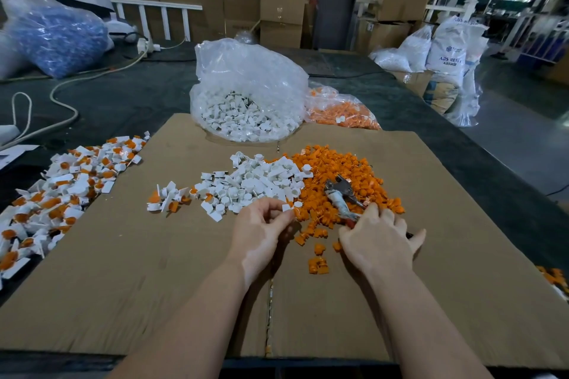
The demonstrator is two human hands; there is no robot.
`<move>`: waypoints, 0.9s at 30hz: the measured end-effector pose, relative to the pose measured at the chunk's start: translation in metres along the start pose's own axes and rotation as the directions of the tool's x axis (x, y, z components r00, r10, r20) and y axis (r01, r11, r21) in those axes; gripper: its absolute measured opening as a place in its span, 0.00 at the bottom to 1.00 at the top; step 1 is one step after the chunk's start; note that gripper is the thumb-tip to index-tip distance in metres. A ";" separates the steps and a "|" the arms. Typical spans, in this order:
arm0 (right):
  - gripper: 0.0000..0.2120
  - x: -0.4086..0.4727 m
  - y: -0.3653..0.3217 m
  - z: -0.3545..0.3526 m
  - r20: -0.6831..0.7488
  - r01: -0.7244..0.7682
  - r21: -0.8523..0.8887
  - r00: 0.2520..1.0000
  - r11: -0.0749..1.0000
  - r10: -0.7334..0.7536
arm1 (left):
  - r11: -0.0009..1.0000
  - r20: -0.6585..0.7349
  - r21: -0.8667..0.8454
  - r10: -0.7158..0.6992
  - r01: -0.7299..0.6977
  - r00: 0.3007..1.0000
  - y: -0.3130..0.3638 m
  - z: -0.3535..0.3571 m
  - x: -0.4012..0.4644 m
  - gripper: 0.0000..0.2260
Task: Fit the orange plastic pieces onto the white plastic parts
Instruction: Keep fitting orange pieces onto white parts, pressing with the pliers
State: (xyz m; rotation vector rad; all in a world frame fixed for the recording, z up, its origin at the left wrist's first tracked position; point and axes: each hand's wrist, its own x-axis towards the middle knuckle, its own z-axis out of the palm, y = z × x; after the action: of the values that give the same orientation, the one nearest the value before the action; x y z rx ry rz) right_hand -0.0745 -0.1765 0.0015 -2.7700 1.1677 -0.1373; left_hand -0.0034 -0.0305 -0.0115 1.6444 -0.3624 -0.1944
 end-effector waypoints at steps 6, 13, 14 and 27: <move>0.19 -0.003 -0.001 -0.014 -0.118 0.099 -0.073 0.987 0.992 -0.107 | 0.995 0.000 -0.076 -0.059 0.059 0.998 0.004 0.001 0.002 0.04; 0.14 -0.015 -0.013 -0.032 0.118 0.262 0.309 0.943 0.914 -0.310 | 0.927 0.031 -0.314 -0.208 0.207 0.978 0.007 0.000 0.011 0.03; 0.14 -0.016 -0.014 -0.033 0.174 0.261 0.337 0.927 0.904 -0.333 | 0.919 0.033 -0.331 -0.218 0.216 0.975 0.006 0.000 0.013 0.02; 0.14 -0.014 -0.016 -0.048 0.360 0.233 0.513 0.815 0.826 -0.454 | 0.887 0.025 -0.389 -0.258 0.247 0.966 0.006 -0.002 0.019 0.04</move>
State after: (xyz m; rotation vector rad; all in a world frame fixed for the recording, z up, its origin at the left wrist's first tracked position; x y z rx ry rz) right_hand -0.0795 -0.1596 0.0514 -2.3682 0.4160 0.2013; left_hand 0.0142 -0.0358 -0.0041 1.2915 -0.0753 -0.4138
